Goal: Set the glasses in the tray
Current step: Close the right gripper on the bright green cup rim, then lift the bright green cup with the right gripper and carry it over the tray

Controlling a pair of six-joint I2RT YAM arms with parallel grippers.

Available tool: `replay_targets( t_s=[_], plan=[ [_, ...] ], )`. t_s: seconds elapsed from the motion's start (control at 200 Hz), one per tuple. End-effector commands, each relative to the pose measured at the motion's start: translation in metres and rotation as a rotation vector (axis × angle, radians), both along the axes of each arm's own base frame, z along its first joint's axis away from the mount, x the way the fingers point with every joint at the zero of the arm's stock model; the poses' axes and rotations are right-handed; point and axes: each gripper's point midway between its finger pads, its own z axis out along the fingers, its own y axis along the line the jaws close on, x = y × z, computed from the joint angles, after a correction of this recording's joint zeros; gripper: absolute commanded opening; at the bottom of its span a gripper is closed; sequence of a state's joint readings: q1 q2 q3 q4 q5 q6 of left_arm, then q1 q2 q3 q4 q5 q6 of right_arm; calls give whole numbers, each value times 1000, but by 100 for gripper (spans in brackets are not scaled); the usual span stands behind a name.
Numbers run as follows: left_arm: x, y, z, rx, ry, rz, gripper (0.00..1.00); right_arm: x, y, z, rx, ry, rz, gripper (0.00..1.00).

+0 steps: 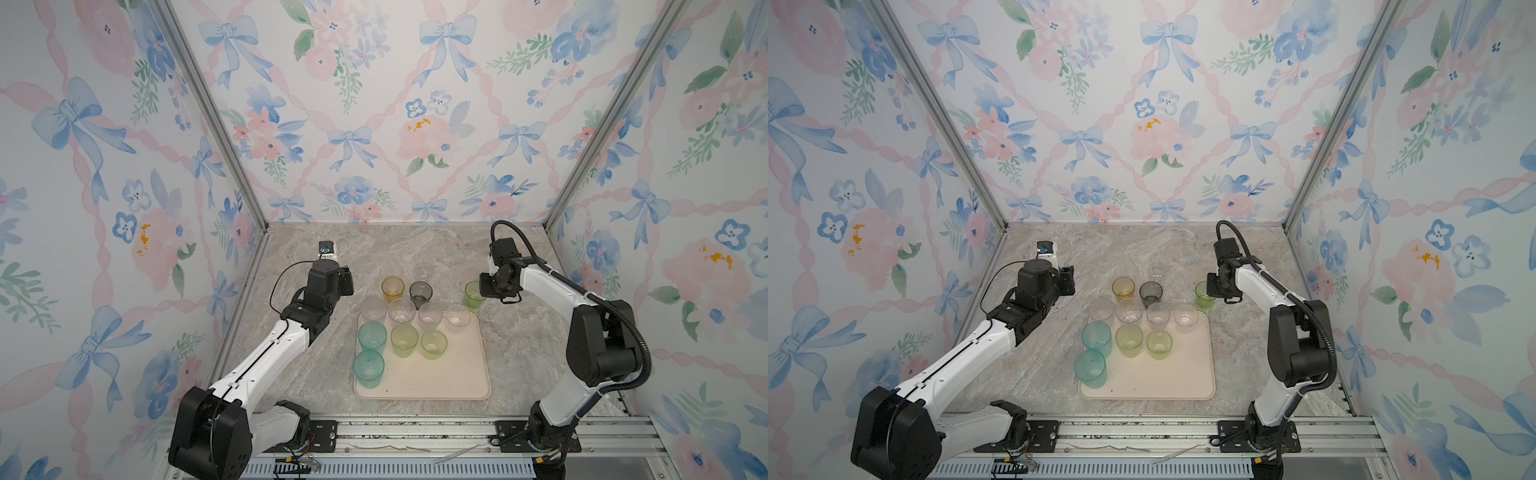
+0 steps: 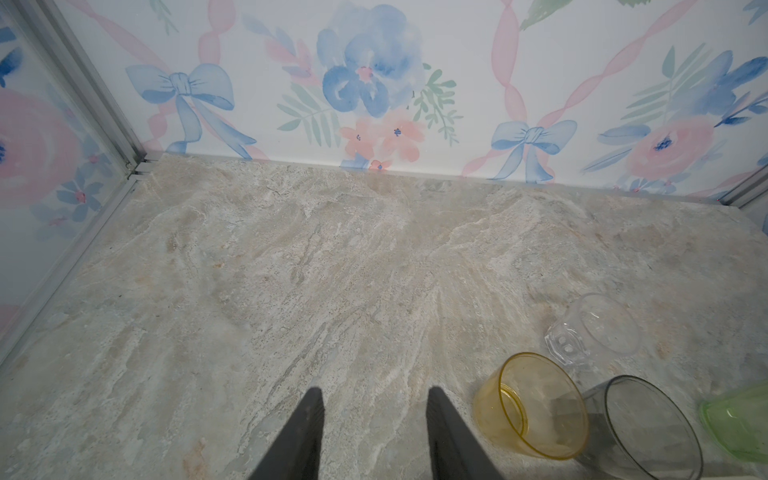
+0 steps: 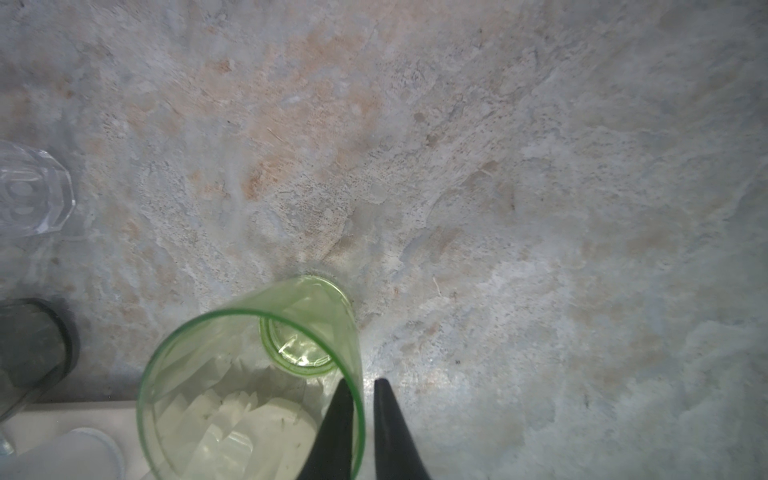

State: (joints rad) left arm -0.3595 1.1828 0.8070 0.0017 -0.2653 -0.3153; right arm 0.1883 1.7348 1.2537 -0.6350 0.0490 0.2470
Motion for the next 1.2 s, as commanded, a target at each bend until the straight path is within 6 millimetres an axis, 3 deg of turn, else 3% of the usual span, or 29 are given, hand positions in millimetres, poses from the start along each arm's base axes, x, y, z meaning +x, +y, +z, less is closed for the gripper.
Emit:
replay_targets(
  t_s=[0.0, 0.195, 0.285, 0.385, 0.48, 0.655, 0.81, 0.905, 1.015, 1.196],
  plan=[
    [3, 3, 0, 19, -1, 3, 43, 9, 0, 1, 23, -6, -10, 11],
    [3, 2, -3, 18, 7, -2, 42, 9, 0, 8, 30, -27, -11, 0],
    [3, 2, -5, 18, 11, -6, 42, 9, -2, 18, 28, -59, -21, 0],
    [2, 1, -6, 17, 15, -10, 42, 7, -7, 33, 18, -95, -27, 0],
    [2, 1, -7, 16, 13, -9, 41, 1, -10, 66, 15, -162, -25, 0],
    [1, 1, -10, 18, 18, -10, 41, -32, -5, 116, 3, -230, 33, 0],
    [2, 2, -10, 38, 16, -12, 42, -81, 12, 143, -45, -240, 135, 0],
    [5, 2, -4, 50, 12, -16, 43, -116, 20, 144, -60, -204, 187, 0],
    [9, -2, 2, 45, 4, -31, 43, -151, 29, 129, -63, -145, 221, 0],
    [14, -10, 6, 29, 4, -58, 43, -184, 40, 95, -56, -60, 238, 0]
  ],
)
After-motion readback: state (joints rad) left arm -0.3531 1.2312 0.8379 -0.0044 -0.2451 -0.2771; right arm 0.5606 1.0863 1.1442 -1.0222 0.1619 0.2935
